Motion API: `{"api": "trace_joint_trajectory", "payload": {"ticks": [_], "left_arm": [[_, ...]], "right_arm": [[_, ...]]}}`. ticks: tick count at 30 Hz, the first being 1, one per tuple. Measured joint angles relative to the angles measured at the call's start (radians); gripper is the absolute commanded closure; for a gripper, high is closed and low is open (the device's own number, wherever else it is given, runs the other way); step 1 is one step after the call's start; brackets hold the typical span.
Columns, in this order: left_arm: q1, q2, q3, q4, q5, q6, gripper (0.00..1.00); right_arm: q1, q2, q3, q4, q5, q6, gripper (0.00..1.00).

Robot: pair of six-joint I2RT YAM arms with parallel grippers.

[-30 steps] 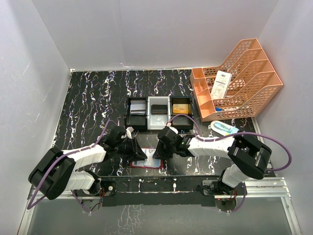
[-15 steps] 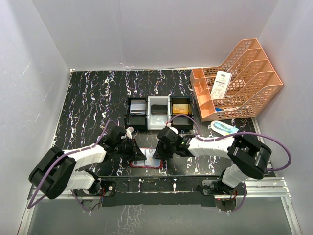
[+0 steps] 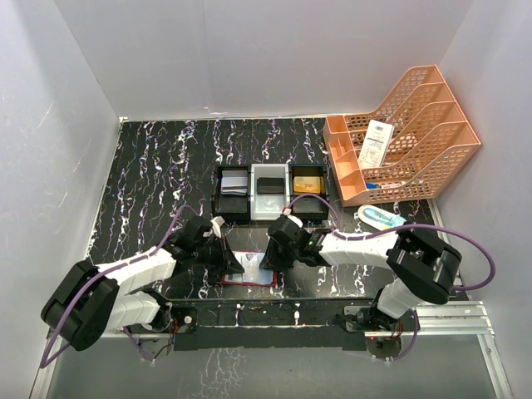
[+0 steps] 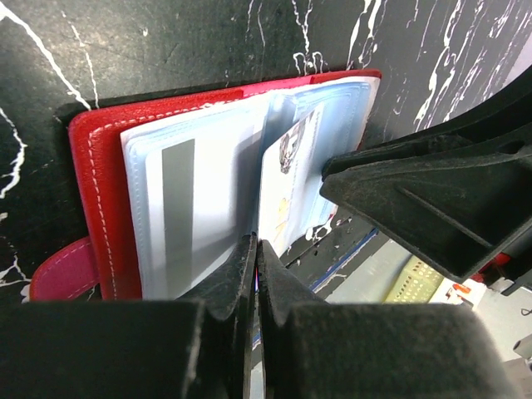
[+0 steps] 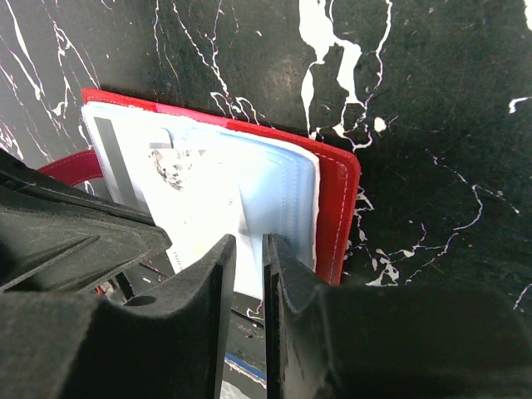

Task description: Take the credit cards out of the card holder

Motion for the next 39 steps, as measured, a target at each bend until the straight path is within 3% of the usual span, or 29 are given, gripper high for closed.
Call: {"api": "trace_joint_trajectory", "payload": {"ticks": [16, 22, 29, 34, 37, 39], "left_arm": [[0.000, -0.003, 0.019, -0.041, -0.010, 0.021, 1.00], [0.000, -0.003, 0.020, -0.040, -0.010, 0.022, 0.81], [0.000, 0.008, 0.009, 0.044, 0.012, -0.018, 0.75], [0.000, 0.040, -0.025, 0.126, 0.037, -0.061, 0.80], [0.000, 0.048, -0.035, 0.147, 0.045, -0.076, 0.87], [0.000, 0.045, -0.035, 0.149, 0.043, -0.078, 0.97]], "right_arm": [[-0.001, -0.037, 0.036, 0.027, -0.054, -0.077, 0.73], [-0.001, 0.031, 0.057, 0.028, -0.063, -0.070, 0.73], [-0.005, 0.060, 0.041, 0.036, -0.078, -0.039, 0.73], [-0.006, 0.055, 0.030, 0.051, -0.078, -0.024, 0.73], [-0.006, 0.052, 0.024, 0.057, -0.078, -0.021, 0.73], [-0.006, 0.052, 0.023, 0.059, -0.078, -0.020, 0.72]]}}
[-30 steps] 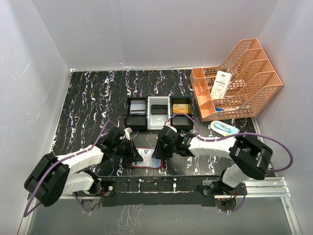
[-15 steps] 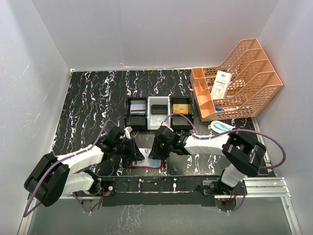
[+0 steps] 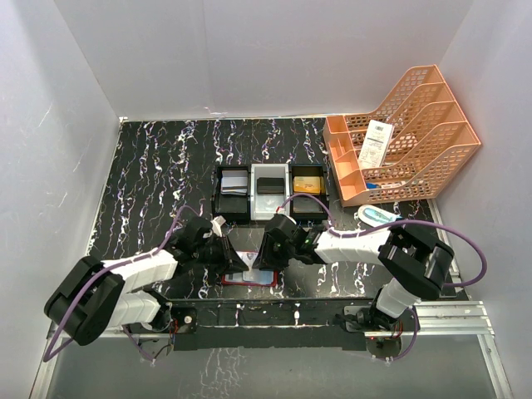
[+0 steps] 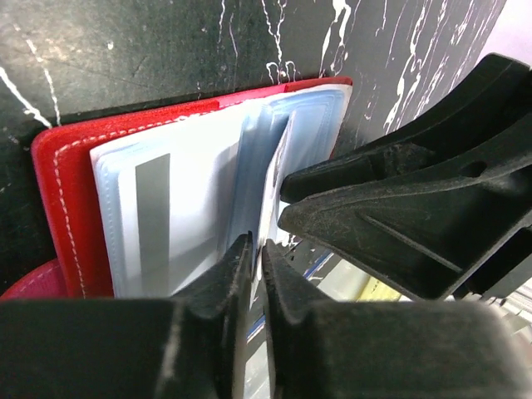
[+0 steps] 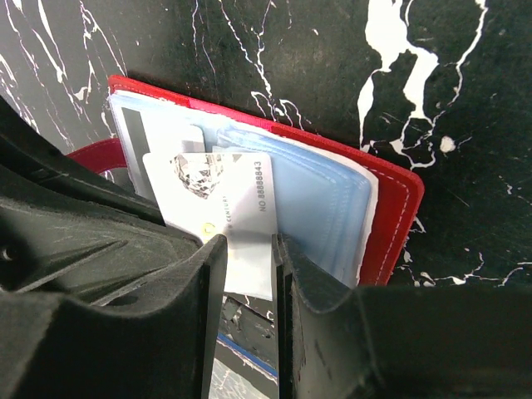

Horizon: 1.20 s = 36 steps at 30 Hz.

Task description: Take the credit cards out of the card holder

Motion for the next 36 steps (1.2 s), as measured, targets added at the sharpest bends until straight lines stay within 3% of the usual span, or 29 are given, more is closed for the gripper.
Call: {"api": "trace_joint_trajectory", "payload": {"ticks": [6, 12, 17, 21, 26, 34, 36], "left_arm": [[0.000, -0.090, 0.016, -0.090, -0.047, 0.023, 1.00], [0.000, -0.187, 0.060, -0.227, -0.119, 0.074, 1.00], [0.000, -0.282, 0.119, -0.357, -0.168, 0.119, 1.00], [0.010, -0.361, 0.149, -0.391, -0.169, 0.144, 1.00], [0.069, -0.364, 0.148, -0.367, -0.078, 0.148, 1.00], [0.140, -0.341, 0.111, -0.193, 0.109, 0.100, 1.00], [0.141, -0.335, 0.109, -0.161, 0.139, 0.091, 1.00]], "right_arm": [[0.000, -0.008, -0.002, 0.002, 0.001, -0.006, 0.67], [-0.001, -0.074, -0.002, -0.033, 0.033, -0.038, 0.40], [-0.005, -0.166, 0.004, -0.046, 0.090, -0.100, 0.26], [-0.007, -0.250, -0.010, -0.010, 0.134, -0.144, 0.02], [-0.041, -0.389, -0.081, 0.075, 0.126, -0.160, 0.05], [-0.154, -0.426, -0.188, 0.219, -0.032, -0.120, 0.21], [-0.163, -0.423, -0.196, 0.251, -0.074, -0.108, 0.30]]}}
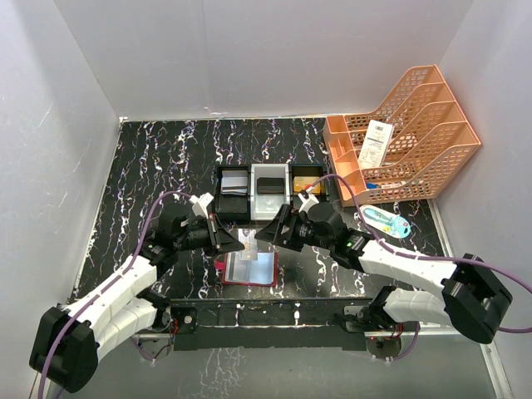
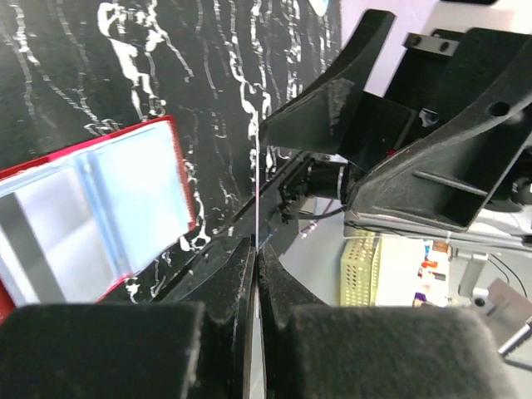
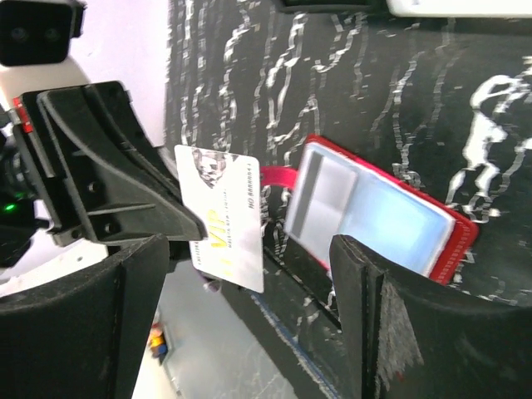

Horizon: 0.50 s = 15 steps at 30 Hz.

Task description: Take the credit cards out of the card holder

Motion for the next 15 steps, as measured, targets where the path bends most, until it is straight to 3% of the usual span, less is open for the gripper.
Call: {"api": "trace_joint_trajectory", "payload": {"ticks": [15], "left_arm": [[0.006, -0.049, -0.008, 0.177, 0.123, -0.085, 1.00]], "right_arm": [[-0.068, 0.054, -0.003, 0.159, -0.291, -0.011, 0.60]]}}
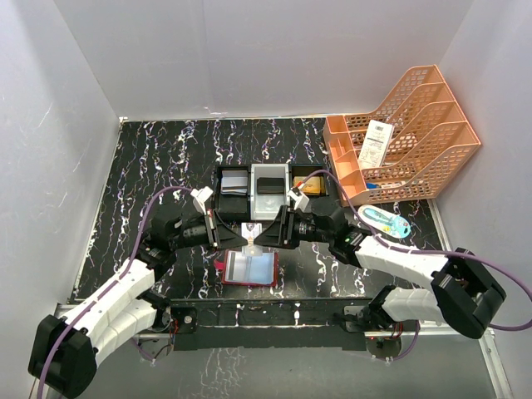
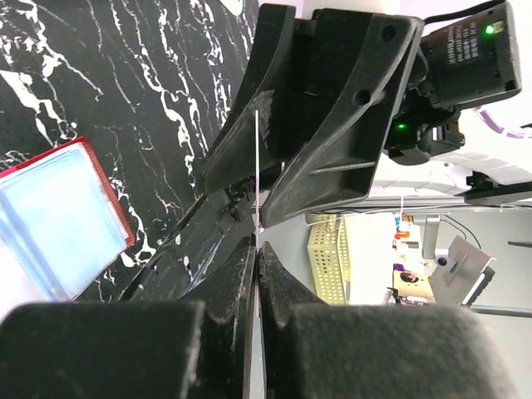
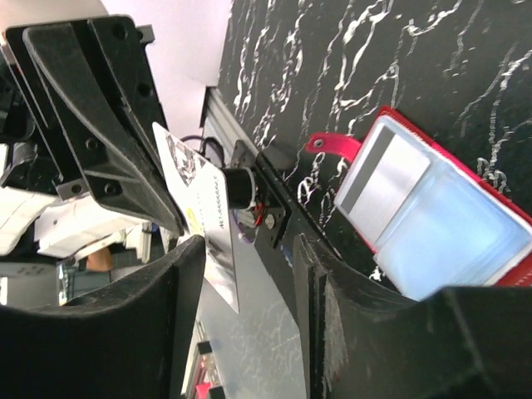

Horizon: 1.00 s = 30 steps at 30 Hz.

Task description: Take the credit cards out of the card holder

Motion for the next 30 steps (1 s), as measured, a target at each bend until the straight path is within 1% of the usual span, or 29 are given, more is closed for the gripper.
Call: {"api": "trace_joint_trajectory", "payload": {"ticks": [2, 13, 17, 20, 22, 24, 25, 27, 28, 30], "left_arm": [[0.000, 0.000, -0.002, 0.025, 0.008, -0.015, 1.00], [0.005, 0.001, -0.016, 0.139, 0.052, -0.082, 1.00], [0.005, 0.007, -0.022, 0.162, 0.064, -0.094, 1.00], [0.006, 0.006, -0.022, 0.168, 0.069, -0.095, 1.00], [0.010, 0.006, -0.022, 0.174, 0.073, -0.095, 1.00], [0.013, 0.006, -0.022, 0.182, 0.081, -0.095, 1.00], [0.013, 0.006, -0.022, 0.184, 0.085, -0.095, 1.00], [0.013, 0.007, -0.022, 0.183, 0.090, -0.095, 1.00], [0.013, 0.007, -0.022, 0.184, 0.090, -0.095, 1.00], [0.014, 0.007, -0.022, 0.188, 0.090, -0.095, 1.00]], "right_arm": [[0.000, 0.010, 0.000, 0.024, -0.039, -0.003, 0.66], [-0.016, 0.061, 0.015, 0.179, -0.206, 0.032, 0.78], [-0.017, 0.070, 0.015, 0.222, -0.217, 0.049, 0.89], [-0.018, 0.070, 0.013, 0.267, -0.225, 0.069, 0.94], [-0.018, 0.071, 0.004, 0.309, -0.233, 0.087, 0.93], [-0.018, 0.070, -0.010, 0.346, -0.235, 0.097, 0.83], [-0.019, 0.070, -0.018, 0.360, -0.237, 0.103, 0.81], [-0.019, 0.070, -0.023, 0.376, -0.237, 0.113, 0.81], [-0.020, 0.070, -0.023, 0.383, -0.238, 0.113, 0.83], [-0.024, 0.070, -0.023, 0.394, -0.240, 0.114, 0.89]]}}
